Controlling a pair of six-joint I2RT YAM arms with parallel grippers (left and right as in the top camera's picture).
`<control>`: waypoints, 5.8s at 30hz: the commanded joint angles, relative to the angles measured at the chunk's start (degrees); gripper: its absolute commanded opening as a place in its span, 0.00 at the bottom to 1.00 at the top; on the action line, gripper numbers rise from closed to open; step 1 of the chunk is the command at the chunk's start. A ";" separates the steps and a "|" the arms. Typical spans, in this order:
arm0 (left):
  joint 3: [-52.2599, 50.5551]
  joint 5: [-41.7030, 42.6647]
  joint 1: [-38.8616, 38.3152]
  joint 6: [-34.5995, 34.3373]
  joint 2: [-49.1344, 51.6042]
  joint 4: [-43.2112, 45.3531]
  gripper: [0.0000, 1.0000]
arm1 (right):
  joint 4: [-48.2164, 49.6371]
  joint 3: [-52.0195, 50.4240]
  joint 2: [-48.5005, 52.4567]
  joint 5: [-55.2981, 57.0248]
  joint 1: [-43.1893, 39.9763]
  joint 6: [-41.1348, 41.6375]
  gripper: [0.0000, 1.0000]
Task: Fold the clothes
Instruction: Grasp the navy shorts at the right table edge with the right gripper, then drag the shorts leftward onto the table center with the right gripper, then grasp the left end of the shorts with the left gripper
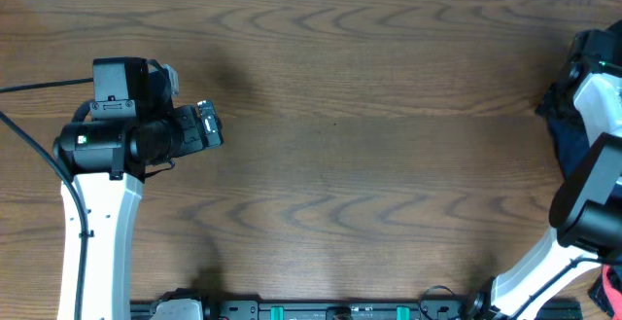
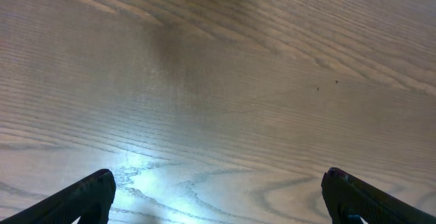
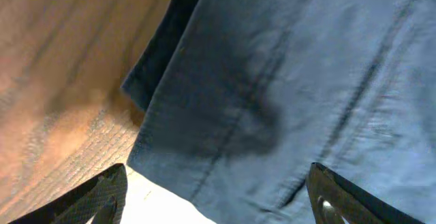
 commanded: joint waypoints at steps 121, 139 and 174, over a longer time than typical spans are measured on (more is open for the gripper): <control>2.05 5.40 2.45 -1.55 20.94 0.44 0.98 | -3.04 -19.96 -4.74 -31.54 9.94 8.46 0.95; 2.05 5.38 2.43 -1.33 20.94 0.31 0.98 | 3.80 -26.71 -2.23 -46.93 9.44 2.23 0.62; 1.99 3.32 -6.84 -13.64 39.10 16.17 1.00 | 1.51 -23.47 -34.86 -50.56 8.85 -1.51 0.01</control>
